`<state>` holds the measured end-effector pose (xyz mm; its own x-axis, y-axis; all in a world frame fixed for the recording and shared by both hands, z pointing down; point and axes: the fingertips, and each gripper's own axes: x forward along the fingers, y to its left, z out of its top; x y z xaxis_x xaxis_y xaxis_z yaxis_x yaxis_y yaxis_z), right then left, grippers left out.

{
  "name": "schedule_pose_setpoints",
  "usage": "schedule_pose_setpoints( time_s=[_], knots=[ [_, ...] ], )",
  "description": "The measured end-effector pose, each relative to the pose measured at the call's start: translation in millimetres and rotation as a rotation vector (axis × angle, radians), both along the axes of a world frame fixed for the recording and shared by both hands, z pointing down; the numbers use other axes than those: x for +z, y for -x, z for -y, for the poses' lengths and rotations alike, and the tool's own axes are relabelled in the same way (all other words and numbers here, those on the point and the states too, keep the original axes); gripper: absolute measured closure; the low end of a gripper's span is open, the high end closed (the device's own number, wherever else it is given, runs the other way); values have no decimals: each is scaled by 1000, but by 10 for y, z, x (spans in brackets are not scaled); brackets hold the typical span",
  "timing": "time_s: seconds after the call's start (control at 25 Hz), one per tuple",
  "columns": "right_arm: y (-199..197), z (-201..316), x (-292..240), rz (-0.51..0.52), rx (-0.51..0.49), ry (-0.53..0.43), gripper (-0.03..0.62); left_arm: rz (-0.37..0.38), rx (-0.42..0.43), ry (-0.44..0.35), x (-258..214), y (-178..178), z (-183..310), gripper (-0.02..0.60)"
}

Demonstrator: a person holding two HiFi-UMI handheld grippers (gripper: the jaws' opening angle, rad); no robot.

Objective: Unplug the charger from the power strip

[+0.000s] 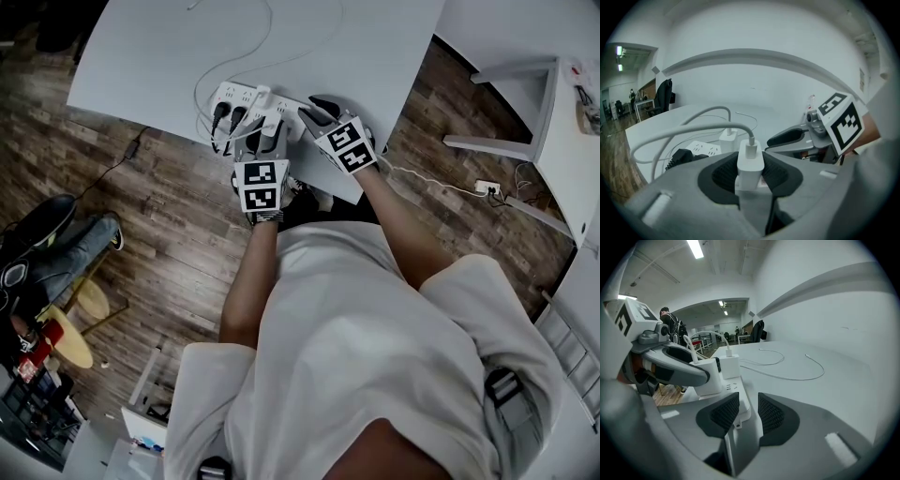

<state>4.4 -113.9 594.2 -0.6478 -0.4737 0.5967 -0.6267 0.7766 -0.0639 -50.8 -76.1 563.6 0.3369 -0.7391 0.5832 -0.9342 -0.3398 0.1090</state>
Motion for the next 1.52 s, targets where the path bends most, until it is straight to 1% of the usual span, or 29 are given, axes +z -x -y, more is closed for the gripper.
schedule_pose_setpoints(
  time_s=[0.08,0.16,0.24,0.36,0.4,0.48,0.6,0.92,0.96,1.0,1.12,1.16,1.2,1.32,1.52],
  knots=[
    [-13,-3,11,-4,6,13,459,-46,-22,2,-23,19,10,439],
    [-21,2,9,3,14,18,450,-56,-31,-1,-28,24,10,439],
    [-24,-1,6,10,21,17,448,-16,-16,-11,-29,18,3,439],
    [-29,-28,9,5,24,17,448,88,44,-27,-31,-24,-24,442],
    [-31,-34,14,2,24,19,448,107,59,-29,-26,-39,-30,442],
    [-31,-33,19,-1,25,22,448,122,74,-27,-17,-47,-26,442],
    [-35,-27,20,1,30,21,448,97,64,-19,-20,-36,-14,442],
    [-38,-25,22,0,37,20,442,-36,9,0,-38,24,3,440],
    [-41,-22,22,0,38,21,442,-39,7,2,-38,22,7,439],
    [-43,-21,20,1,37,21,442,-21,15,1,-39,17,7,439],
    [-40,-32,18,-1,35,21,441,106,87,-24,-36,-35,-21,441],
    [-36,-37,17,-2,34,21,442,128,102,-30,-37,-47,-28,440],
    [-34,-40,17,-3,34,21,442,134,108,-32,-39,-52,-29,440],
    [-43,-37,14,-8,33,20,441,98,90,-27,-44,-43,-18,440],
    [-46,-39,17,-4,33,20,440,-11,57,-24,-46,17,-21,440]
  ],
)
